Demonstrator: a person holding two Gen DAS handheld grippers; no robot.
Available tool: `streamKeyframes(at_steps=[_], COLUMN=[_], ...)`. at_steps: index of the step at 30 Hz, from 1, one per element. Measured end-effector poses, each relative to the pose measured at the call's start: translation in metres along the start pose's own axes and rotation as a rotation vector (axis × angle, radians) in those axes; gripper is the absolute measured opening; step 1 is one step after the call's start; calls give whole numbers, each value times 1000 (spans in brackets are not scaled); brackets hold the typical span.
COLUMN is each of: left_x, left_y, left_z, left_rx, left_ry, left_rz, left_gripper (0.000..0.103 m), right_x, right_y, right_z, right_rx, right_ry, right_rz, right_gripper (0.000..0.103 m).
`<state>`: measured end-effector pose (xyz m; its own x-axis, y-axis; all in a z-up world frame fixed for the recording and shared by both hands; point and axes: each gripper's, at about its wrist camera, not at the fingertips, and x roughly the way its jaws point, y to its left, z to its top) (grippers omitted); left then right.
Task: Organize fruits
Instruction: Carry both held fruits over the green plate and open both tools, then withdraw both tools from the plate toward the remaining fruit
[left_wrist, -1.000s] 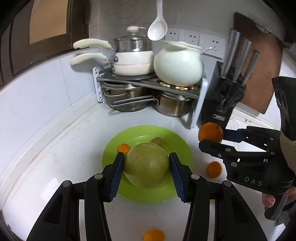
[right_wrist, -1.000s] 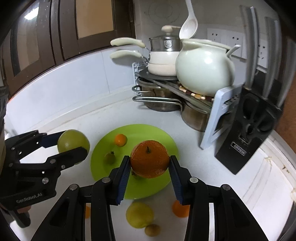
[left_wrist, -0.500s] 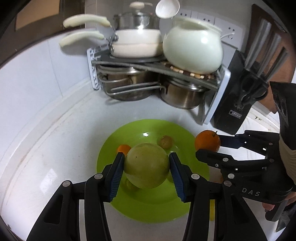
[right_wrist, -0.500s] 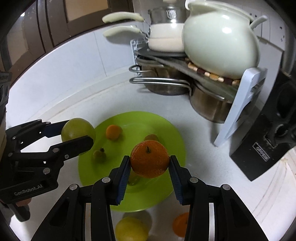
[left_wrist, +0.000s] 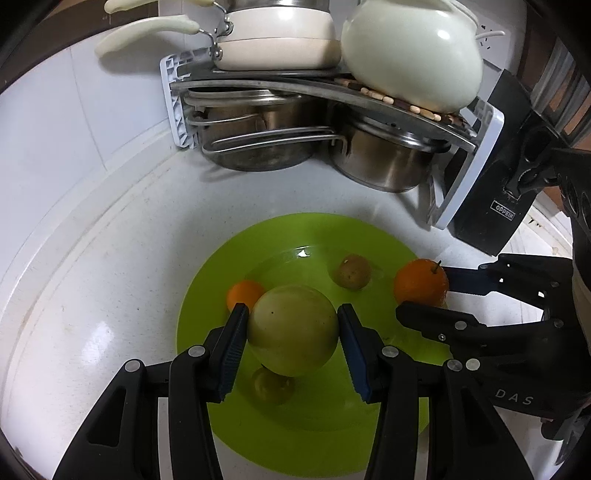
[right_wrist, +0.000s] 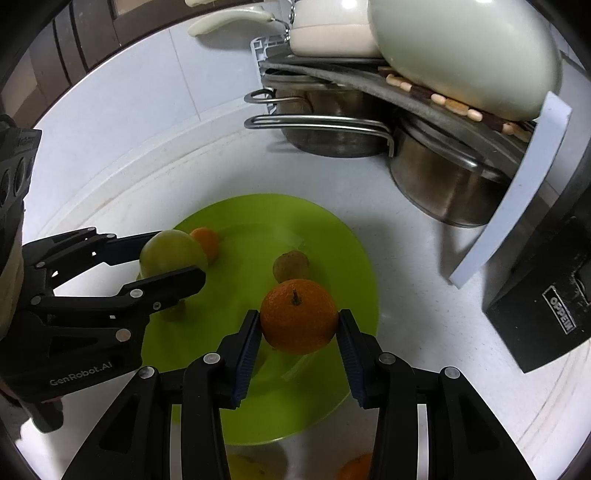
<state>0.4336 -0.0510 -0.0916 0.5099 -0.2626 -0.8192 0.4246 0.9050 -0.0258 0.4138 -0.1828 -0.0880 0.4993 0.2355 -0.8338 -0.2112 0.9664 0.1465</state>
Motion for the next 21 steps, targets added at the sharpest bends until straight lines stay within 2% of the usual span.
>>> streamKeyframes(at_steps=[7, 13, 21], left_x=[4, -12, -45], left_y=[2, 3, 6], left_z=[1, 2, -7], left_rx=[-4, 5, -25], left_ry=[16, -49, -100], left_rz=[-7, 36, 69], left_gripper=[49, 54, 58], right_x=[4, -3, -32], right_y=[0, 3, 14], right_z=[3, 3, -3], right_rx=[7, -2, -21], right_ry=[10, -6, -68], right_rz=[18, -6, -24], right_gripper=[43, 47, 48])
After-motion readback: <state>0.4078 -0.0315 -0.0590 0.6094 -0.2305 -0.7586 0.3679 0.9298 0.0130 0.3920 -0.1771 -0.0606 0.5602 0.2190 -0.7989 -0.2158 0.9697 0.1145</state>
